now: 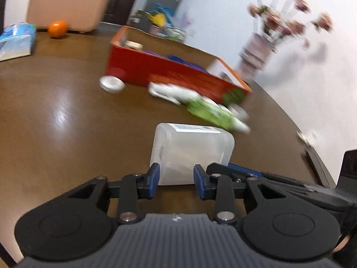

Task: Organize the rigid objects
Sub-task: 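Grasp the white translucent plastic container with the left tool, then carry the plastic container into the box and open the left tool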

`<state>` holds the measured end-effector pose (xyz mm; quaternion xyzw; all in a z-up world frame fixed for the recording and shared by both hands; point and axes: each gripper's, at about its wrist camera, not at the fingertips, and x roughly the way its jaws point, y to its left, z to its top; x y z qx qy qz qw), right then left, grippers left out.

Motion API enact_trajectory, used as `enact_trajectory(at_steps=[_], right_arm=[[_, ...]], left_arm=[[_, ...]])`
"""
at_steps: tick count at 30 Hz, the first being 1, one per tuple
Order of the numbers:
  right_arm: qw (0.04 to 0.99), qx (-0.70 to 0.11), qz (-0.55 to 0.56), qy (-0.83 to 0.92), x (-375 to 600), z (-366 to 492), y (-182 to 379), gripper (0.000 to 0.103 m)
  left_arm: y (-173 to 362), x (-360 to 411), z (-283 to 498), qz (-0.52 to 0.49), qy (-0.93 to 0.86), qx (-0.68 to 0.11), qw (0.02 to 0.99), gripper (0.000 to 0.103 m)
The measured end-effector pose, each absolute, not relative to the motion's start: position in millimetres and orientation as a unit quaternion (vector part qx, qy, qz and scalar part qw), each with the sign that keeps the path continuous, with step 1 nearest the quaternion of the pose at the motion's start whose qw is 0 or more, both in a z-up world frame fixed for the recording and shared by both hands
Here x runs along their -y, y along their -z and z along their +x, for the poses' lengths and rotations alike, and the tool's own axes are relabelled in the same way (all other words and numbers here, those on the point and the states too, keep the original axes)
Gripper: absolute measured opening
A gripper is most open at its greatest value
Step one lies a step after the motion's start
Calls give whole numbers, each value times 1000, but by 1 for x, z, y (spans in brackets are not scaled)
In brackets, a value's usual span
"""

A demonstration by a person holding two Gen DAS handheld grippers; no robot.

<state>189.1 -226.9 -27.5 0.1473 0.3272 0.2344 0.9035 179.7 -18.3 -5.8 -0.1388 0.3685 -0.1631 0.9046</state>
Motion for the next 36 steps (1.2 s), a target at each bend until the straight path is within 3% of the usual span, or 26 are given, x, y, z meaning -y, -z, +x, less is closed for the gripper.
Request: enact_trajectory(at_steps=[8,10,18,22,25,27,29,31,33,35,36], right_arm=[[904,-315,180,-224,277,125,31,26],[905,-308,191,-221,283,117,31,29],[905,-295,216,-216,287,138,38,31],[897,-299,236,-225,283,166,45,37],[888,-307,256,-228,283,183,53,53],[880,-314,270,-231,286,193,56,53],[862,-325,302,-244,290,203,60,43],[846,-343,325,-245,293,211,61,41],[834,-351,337,-258,297,217,56,21],[833,-339,344,-270,299,221,45,8],[837,-328,344,-272,299,225,37,8]], left_arm=[[9,33,137,-136,218,-392,883,35],[9,29,135,-140,203,-386,889,46],[2,24,160,-141,186,-352,907,52],[12,29,184,-160,201,-361,897,52],[16,28,196,-178,202,-357,894,51],[19,23,203,-193,212,-362,887,48],[21,18,210,-219,218,-371,876,44],[20,15,213,-238,198,-380,872,42],[11,14,214,-241,175,-370,880,40],[-3,11,220,-246,178,-350,886,39],[-11,9,228,-252,185,-340,887,38]])
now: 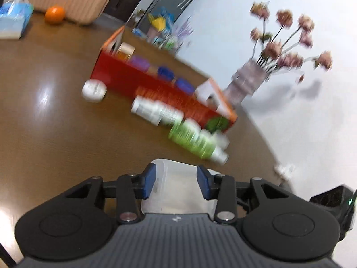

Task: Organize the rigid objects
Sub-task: 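Carry the plastic container into the box and open the left tool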

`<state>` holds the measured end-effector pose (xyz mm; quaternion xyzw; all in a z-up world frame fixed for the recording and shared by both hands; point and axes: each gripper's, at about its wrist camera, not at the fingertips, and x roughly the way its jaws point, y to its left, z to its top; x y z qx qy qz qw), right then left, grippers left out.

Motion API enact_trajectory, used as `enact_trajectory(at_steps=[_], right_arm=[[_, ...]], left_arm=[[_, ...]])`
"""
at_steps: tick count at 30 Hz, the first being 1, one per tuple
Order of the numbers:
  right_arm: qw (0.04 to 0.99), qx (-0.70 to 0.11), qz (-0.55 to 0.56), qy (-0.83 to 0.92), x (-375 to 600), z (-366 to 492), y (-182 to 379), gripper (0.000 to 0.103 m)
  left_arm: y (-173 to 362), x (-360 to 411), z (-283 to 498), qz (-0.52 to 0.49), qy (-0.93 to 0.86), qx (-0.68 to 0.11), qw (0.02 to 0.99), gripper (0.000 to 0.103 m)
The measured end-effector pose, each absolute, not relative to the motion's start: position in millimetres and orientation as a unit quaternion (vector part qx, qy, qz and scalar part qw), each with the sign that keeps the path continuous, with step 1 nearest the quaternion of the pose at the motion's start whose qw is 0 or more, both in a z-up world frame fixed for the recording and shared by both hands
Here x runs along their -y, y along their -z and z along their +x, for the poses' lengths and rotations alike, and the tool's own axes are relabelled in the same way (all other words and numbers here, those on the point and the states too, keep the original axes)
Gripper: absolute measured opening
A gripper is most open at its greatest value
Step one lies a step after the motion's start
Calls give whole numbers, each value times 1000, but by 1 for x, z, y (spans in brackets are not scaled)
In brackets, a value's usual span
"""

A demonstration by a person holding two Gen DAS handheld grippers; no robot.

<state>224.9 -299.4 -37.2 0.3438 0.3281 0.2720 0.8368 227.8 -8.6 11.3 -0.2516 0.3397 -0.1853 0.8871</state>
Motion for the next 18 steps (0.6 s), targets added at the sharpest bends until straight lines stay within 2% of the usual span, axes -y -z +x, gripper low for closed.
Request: enact_trajectory(at_steps=[7,10,15,18], right_arm=[[876,-270,313,-249,295,304,-16,8],[881,-261,313,-242,295,365,-31,8],[883,-303,294,-207,282,471,-16,9],[885,-351,256,-164,267,513,13,13]], left_arm=[[-71,26,328,-210,199,-275,917,36],[-79,30,395,-221,193,-281,914,36],[-44,34,496,-250,148,-334,897,35],[-16,51,519,-191,106,-360,907,33]])
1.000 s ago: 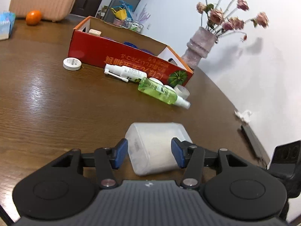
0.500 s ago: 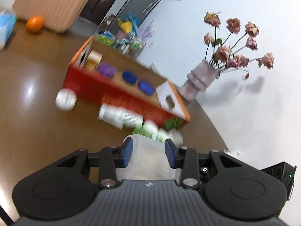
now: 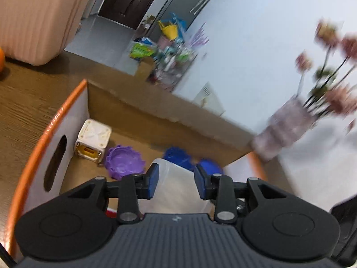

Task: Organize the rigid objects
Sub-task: 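Carry the plastic container into the box and open the left tool, then withdraw both tools from the box toward the remaining items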

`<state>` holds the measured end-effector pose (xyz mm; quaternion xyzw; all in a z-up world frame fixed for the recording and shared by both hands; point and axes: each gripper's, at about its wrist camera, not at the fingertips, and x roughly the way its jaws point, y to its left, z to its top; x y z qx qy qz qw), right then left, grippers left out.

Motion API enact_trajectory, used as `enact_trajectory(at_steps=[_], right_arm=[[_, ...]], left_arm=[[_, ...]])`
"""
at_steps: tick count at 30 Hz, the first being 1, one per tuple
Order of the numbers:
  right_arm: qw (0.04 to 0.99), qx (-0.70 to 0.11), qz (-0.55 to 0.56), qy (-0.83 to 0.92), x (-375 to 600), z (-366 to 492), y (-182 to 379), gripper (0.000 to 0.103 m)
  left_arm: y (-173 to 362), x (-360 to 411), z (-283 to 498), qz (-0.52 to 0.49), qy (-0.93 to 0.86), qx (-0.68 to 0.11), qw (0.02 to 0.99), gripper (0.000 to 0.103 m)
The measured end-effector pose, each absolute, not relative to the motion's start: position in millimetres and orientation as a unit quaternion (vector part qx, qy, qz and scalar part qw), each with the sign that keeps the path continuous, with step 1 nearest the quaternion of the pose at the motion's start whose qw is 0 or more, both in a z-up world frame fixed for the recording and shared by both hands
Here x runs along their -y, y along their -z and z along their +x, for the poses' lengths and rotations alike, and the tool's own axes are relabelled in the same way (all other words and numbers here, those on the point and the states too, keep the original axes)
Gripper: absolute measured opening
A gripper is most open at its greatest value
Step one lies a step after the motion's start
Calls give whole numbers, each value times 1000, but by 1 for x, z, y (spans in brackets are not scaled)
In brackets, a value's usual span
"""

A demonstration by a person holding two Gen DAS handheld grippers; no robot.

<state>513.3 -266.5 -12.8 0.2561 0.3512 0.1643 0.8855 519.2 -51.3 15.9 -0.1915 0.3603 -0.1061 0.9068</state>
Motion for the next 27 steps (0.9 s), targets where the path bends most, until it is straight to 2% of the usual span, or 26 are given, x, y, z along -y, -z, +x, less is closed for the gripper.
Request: enact_trajectory(at_steps=[2,4,8,11,14,16,17,18,20,22,23,27], right_arm=[[894,-362,205,-164,249,523,20,13],[904,-358,170,-159,238,523,18,20],[912,-352,152,-148,234,521,18,27],[916,-343,148,-147,237,517,15,41],[925,-319,150,-144,254,503,-5,41],[942,-274,141,-131,264,481,-31,42],[951,-248,134,-130,269,468,-43,46],[960,-215,124,-126,276,447,-55,56],[970,-184,108,-119,287,418,-66,69],[974,-182,78,-106,297,390,-75,70],[976,-181,67,-99,303,374,-78,71],[980,-175,57,-71,329,315,-85,84]], left_arm=[[-7,65,521,-123,96,-372,915,34],[-9,61,519,-140,105,-373,911,31],[-17,66,514,-96,92,-353,926,33],[-22,66,507,-76,79,-348,931,43],[-38,63,489,-39,57,-329,942,47],[-53,55,468,-26,53,-293,954,65],[-61,49,454,-19,46,-273,961,70],[-69,43,439,-11,36,-255,966,74],[-82,31,408,10,27,-233,972,76],[-92,18,379,29,17,-218,975,85],[-97,11,361,35,8,-209,977,86],[-103,-12,297,43,-7,-197,979,95]])
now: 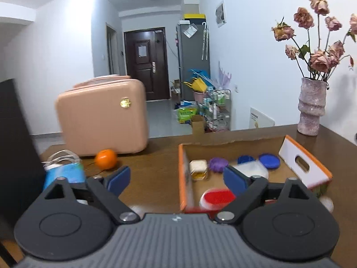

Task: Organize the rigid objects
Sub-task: 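Withdraw both tools from the box toward the remaining items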

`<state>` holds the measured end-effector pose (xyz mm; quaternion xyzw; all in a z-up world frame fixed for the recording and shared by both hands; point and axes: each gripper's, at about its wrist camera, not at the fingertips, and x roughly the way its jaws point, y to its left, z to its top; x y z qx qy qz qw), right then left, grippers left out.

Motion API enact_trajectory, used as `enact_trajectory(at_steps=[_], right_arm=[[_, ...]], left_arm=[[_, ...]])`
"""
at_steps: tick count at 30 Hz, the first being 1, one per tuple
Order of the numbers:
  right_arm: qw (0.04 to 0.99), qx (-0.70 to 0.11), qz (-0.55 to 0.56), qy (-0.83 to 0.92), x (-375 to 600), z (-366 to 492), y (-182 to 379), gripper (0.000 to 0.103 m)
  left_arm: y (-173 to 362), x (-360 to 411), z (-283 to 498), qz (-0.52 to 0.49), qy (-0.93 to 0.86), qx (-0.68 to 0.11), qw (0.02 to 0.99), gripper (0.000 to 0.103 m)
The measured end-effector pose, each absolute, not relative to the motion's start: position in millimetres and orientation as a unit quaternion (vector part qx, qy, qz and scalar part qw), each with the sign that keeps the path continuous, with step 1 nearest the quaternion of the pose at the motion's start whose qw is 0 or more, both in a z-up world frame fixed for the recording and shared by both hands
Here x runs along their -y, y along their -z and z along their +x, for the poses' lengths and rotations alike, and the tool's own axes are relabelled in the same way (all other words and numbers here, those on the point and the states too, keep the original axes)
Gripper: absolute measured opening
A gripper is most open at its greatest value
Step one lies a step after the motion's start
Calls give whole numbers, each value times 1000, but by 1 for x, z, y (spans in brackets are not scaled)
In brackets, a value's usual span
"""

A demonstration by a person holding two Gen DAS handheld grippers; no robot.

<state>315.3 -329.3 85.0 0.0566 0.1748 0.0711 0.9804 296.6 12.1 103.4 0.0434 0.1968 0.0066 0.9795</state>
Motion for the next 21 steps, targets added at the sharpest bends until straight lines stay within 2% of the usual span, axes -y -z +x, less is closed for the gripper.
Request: enact_trajectory(at_steps=[6,13,21], right_arm=[[984,-166,33,-57,341,228,-91,86],[988,-137,8,-76,319,163,-99,86],[983,-168,-14,-69,301,92,-55,87]], left_arm=[[-97,-20,206,46,-10,-191,980,99],[-104,-22,146,30,0,-173,984,101],[-70,-27,84,10,5,-200,980,103]])
